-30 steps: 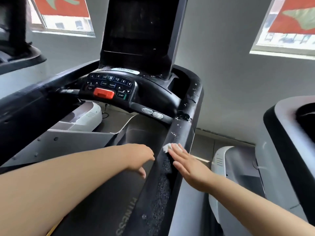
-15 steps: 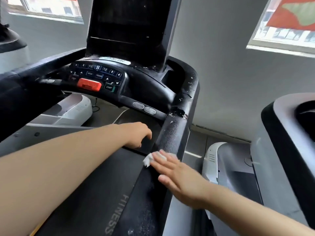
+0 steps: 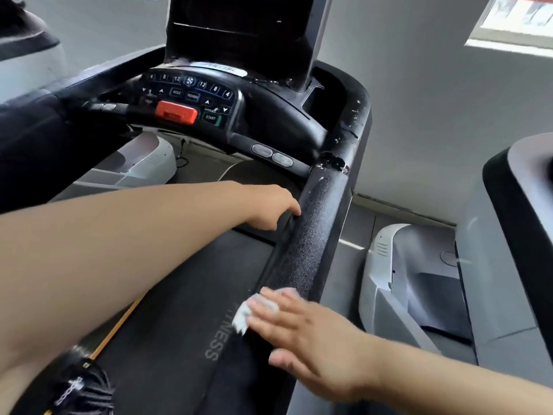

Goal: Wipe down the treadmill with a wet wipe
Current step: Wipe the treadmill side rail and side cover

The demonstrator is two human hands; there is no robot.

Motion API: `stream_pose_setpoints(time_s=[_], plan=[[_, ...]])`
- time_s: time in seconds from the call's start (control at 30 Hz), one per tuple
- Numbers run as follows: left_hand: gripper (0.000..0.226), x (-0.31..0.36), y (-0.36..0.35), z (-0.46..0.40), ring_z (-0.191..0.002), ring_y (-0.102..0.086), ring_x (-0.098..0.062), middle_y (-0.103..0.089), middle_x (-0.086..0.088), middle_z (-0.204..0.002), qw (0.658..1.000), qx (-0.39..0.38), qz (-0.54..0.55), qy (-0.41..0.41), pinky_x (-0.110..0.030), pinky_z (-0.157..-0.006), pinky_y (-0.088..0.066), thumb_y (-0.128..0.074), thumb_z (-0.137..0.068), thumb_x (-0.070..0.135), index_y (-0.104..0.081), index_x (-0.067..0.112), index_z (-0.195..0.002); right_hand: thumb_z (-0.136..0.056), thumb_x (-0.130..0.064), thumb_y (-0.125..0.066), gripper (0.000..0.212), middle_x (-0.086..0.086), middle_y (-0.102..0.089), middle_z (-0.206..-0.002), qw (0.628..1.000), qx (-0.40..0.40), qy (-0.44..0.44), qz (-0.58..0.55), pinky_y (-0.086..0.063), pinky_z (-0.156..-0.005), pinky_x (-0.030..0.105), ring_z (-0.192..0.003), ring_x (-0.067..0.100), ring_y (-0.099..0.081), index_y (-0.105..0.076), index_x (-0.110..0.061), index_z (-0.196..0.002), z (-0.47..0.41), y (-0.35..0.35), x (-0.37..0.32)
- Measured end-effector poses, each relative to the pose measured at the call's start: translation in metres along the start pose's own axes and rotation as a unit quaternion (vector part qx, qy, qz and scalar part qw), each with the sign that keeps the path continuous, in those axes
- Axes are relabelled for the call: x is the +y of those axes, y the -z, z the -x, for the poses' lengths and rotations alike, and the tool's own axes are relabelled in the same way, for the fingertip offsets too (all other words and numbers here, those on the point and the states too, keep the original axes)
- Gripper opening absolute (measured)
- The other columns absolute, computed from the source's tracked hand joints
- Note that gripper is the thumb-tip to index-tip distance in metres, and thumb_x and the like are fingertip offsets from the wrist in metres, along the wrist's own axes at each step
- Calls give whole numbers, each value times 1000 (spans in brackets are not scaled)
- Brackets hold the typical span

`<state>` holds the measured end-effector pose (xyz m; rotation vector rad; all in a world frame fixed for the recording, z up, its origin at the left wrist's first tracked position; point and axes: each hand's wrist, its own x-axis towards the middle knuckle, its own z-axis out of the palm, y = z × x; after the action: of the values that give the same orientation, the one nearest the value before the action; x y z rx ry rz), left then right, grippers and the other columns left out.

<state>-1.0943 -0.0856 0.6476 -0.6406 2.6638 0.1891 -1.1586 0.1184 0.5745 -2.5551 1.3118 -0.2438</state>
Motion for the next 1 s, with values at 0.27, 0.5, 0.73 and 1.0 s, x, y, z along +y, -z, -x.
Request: stream_pose_setpoints(time_s=[0.27,0.5,0.73,1.0], plan=[[65,5,-3,10,-138,-29,-17,-30,-1,-151,999,-28,-15,-36,-21,-107,-20,-58,-87,8,-34,20,-145,-102,-42,-12,60,10,-43,-146,1000,15,8,22,-27,-114,41,-138,28,-33,-46,-8,-138,7,8,20],[66,17,-7,35,-143,-15,-14,-14,-2,-157,998,-49,-12,-48,-13,-99,-10,-53,-92,8,-24,23,-149,-102,-39,-9,59,11,-50,-139,999,-21,16,33,-19,-114,37,-133,31,-38,-45,-7,-135,5,-24,-23],[70,31,-25,85,-143,-15,-12,-1,9,-158,991,-109,-35,-76,-17,-100,-18,-48,-92,5,-20,35,-148,-103,-28,-13,47,14,-15,-157,978,-121,158,-68,-2,-116,20,-145,23,-10,-30,-12,-145,17,-31,-65],[69,25,-48,136,-143,-16,-12,-3,15,-157,985,-133,-66,-85,-28,-109,-27,-47,-93,9,-19,41,-147,-102,-37,-18,54,-6,-43,-145,1000,-11,10,-5,-18,-116,28,-138,16,-31,-44,-7,-137,19,-56,-96]])
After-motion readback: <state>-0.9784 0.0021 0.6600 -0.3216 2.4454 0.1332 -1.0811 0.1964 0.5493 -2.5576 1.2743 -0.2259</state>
